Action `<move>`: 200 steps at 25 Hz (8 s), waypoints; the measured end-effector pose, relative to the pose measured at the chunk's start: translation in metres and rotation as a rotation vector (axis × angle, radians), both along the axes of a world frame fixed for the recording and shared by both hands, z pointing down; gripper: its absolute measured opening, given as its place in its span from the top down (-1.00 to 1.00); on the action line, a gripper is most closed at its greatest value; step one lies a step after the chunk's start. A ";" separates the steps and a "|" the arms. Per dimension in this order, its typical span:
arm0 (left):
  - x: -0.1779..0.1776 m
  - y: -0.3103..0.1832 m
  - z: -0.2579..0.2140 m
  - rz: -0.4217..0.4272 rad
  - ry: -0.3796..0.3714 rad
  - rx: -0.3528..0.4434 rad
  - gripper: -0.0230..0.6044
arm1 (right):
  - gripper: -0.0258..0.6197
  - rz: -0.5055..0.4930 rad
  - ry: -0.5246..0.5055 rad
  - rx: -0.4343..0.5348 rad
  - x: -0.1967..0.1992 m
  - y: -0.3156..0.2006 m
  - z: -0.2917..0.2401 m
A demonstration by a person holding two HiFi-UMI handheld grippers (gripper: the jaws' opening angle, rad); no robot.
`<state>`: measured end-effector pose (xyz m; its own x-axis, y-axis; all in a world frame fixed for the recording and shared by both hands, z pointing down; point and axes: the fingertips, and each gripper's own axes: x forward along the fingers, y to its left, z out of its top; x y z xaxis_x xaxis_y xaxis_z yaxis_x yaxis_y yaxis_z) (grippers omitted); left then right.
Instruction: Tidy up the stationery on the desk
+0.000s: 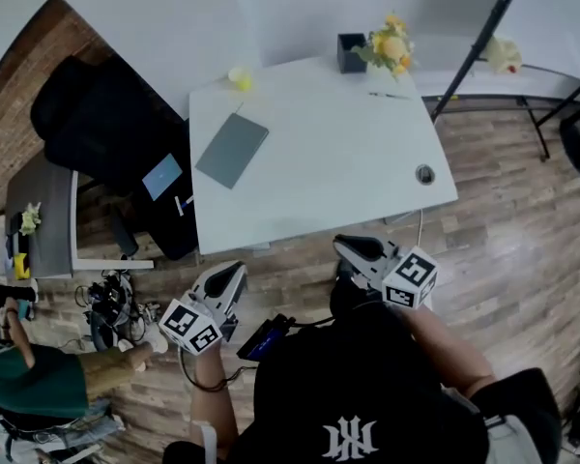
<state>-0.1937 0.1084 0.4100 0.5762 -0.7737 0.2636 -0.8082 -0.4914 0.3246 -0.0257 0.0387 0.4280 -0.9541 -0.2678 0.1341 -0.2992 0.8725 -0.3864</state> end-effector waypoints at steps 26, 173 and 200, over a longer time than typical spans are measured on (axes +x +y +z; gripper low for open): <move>-0.117 -0.243 0.012 0.143 -0.196 -0.098 0.92 | 0.76 0.002 0.039 -0.173 -0.119 -0.172 0.039; 0.061 -0.269 0.204 0.289 -0.346 -0.763 0.67 | 0.71 -0.058 0.417 -0.536 0.016 -0.262 0.183; 0.188 -0.410 0.060 0.329 -0.276 -0.158 0.92 | 0.46 0.046 0.675 0.225 0.162 -0.433 0.115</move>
